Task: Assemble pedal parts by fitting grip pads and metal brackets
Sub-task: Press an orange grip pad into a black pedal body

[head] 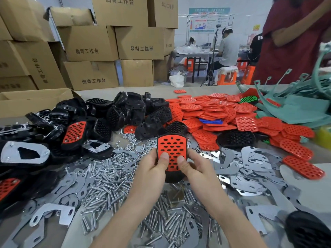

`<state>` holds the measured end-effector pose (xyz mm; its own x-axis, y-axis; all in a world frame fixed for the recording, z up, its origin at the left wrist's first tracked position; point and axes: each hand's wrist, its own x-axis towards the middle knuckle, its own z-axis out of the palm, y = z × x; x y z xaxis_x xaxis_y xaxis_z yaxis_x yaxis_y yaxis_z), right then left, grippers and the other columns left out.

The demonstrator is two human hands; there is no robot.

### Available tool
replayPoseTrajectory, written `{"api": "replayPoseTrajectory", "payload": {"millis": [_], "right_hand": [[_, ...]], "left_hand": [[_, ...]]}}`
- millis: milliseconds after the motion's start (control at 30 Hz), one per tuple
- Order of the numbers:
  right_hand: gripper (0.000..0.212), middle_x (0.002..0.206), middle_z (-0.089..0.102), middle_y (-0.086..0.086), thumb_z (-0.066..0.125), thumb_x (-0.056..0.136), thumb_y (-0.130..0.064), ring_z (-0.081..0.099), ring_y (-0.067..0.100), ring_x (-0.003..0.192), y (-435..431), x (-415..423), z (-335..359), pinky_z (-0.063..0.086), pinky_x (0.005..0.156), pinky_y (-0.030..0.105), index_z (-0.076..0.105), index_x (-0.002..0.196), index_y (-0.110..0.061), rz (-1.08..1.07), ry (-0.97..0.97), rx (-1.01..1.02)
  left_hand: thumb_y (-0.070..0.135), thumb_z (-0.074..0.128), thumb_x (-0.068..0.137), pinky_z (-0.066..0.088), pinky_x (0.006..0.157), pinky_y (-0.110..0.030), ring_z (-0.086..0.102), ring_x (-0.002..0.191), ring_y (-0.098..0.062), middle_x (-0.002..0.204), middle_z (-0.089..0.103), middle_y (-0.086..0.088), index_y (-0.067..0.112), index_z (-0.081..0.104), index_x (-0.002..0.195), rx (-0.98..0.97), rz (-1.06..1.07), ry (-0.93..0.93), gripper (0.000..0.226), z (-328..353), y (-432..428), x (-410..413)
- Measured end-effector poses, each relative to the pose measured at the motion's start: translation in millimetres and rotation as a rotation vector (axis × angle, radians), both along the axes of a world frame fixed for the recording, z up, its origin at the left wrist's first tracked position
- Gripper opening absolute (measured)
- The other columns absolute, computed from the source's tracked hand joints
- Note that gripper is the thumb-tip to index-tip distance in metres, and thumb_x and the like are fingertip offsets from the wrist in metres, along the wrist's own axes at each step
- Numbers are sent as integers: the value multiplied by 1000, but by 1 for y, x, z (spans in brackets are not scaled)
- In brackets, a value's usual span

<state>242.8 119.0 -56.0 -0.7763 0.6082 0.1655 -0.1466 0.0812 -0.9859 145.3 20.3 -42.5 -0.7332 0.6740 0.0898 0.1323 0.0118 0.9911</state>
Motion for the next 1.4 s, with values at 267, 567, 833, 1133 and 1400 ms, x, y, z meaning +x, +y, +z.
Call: {"api": "replayPoseTrajectory", "payload": {"millis": [267, 567, 833, 1133, 1400], "right_hand": [[21, 105, 80, -4, 60, 94, -52, 76, 13, 98, -2, -4, -1, 58, 79, 22, 75, 105, -42, -7, 35, -104], [25, 108, 79, -4, 58, 96, -51, 76, 12, 100, -5, -4, 3, 57, 78, 19, 75, 110, -40, 12, 41, -64], [26, 113, 78, -4, 57, 97, -54, 74, 13, 106, -8, -2, 5, 59, 85, 23, 73, 114, -43, 48, 31, -125], [28, 108, 79, -4, 64, 93, -62, 75, 11, 99, -5, -4, 8, 57, 78, 18, 76, 107, -41, -100, 126, -170], [31, 99, 79, -2, 58, 88, -56, 74, 6, 86, -9, -5, 7, 54, 69, 15, 77, 101, -34, -127, 137, -122]], "left_hand": [[27, 51, 105, 52, 68, -11, 73, 91, -5, 98, 78, 7, 22, 72, 109, 85, -54, -135, 22, 3, -1, -2], [42, 65, 92, 57, 71, -20, 75, 90, -9, 96, 78, 5, 24, 73, 101, 200, 24, -208, 21, 6, 2, -1], [36, 63, 96, 56, 69, -17, 74, 88, -8, 95, 78, 6, 23, 71, 103, 204, 52, -196, 17, 7, 2, 2], [48, 63, 85, 55, 75, -16, 73, 94, -7, 98, 78, 6, 19, 72, 106, 213, -74, -143, 36, 4, 5, 10], [57, 58, 82, 58, 74, -20, 74, 87, -11, 92, 77, 2, 19, 73, 97, 197, -51, -40, 43, 3, 4, 9]]}}
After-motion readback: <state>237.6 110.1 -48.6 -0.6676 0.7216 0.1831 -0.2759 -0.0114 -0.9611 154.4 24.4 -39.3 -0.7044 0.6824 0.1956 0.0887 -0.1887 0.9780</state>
